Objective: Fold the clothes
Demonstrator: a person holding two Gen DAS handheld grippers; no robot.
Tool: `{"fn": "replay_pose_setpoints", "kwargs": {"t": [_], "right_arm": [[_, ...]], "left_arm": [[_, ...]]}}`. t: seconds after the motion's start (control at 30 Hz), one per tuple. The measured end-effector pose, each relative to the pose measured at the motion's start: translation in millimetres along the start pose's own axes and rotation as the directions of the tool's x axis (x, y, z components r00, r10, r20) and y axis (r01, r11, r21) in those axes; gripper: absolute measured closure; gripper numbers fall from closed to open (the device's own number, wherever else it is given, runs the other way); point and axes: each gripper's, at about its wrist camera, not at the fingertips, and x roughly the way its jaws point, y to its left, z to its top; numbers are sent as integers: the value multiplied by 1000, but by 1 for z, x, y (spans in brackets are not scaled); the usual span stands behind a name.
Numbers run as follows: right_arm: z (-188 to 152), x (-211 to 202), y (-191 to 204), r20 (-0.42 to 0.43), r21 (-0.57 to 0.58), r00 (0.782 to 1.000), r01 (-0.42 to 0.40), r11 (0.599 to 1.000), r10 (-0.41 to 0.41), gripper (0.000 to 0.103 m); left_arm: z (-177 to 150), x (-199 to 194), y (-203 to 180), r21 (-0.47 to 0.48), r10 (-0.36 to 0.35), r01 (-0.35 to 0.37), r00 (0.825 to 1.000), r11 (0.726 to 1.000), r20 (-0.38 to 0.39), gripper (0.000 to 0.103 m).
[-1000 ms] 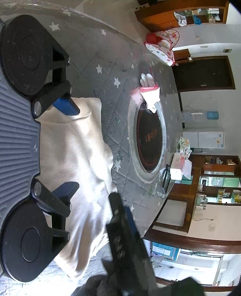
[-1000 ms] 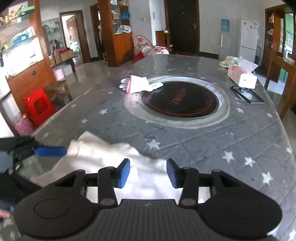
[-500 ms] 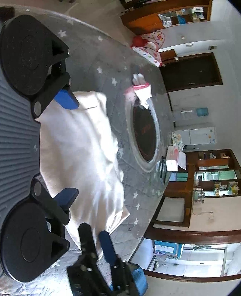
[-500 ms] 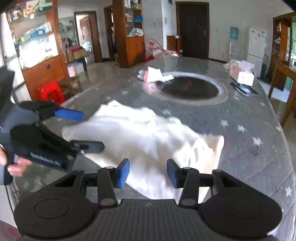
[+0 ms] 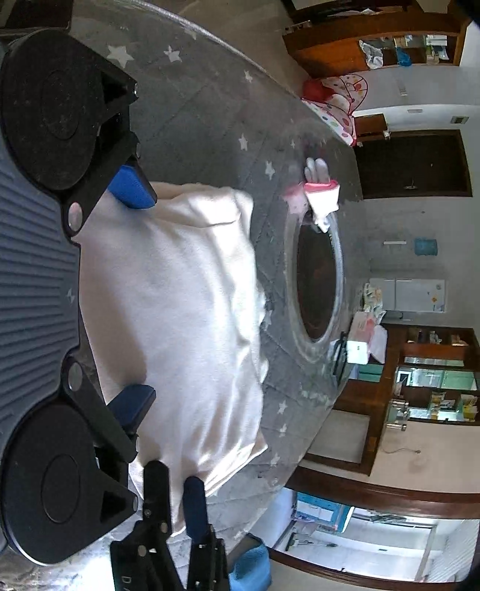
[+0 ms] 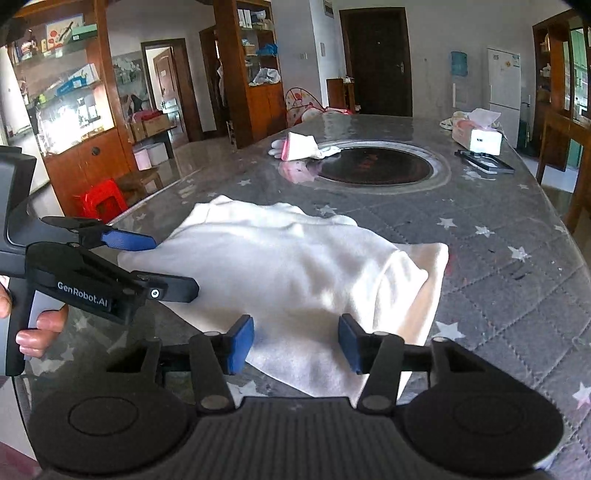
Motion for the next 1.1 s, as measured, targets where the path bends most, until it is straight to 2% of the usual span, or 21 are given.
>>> {"fn": "replay_pose_setpoints", "kwargs": {"t": [0.03,0.1,0.17,0.23,0.3,0.37,0.5,0.6,0.77,0.9,1.1], "right_arm": [[0,-1,1,4,-1,1000,-6,1000,6,38],[2,-3,3,18,-7,1000,-16,1000,17,33],[4,-6,6,37,-16,999,-18,1000,19,22],[6,-10,9,60,-23,998,-14,1000,15,17],[8,-14,12,83,-29,997,-8,1000,10,14],[11,-20,15,115,-35,993,3,999,1,2],[19,-30,18,217,-22,976,40,999,-35,0],[26,-27,16,255,4,965,68,998,-67,0],[41,0,2,188,40,979,79,996,-85,0],[47,26,-8,85,62,992,92,994,-97,0],[42,59,-20,-51,48,983,177,983,-175,0]], "left_arm": [[1,-2,1,-9,4,-4,1000,1000,8,0],[2,-6,4,-24,16,-15,1000,1000,22,0],[4,-9,6,-31,40,-39,999,999,35,0],[5,-13,8,-32,67,-65,997,997,46,0],[8,-17,11,-41,58,-55,996,998,62,0],[10,-19,15,-72,53,-48,996,996,69,0],[14,-20,20,-108,55,-47,996,993,72,0],[16,-14,20,-106,82,-76,995,991,54,0],[19,4,26,-120,119,-119,993,986,-12,0],[15,15,29,-116,128,-133,991,984,-50,0],[7,22,33,-128,118,-127,990,984,-79,0]]}}
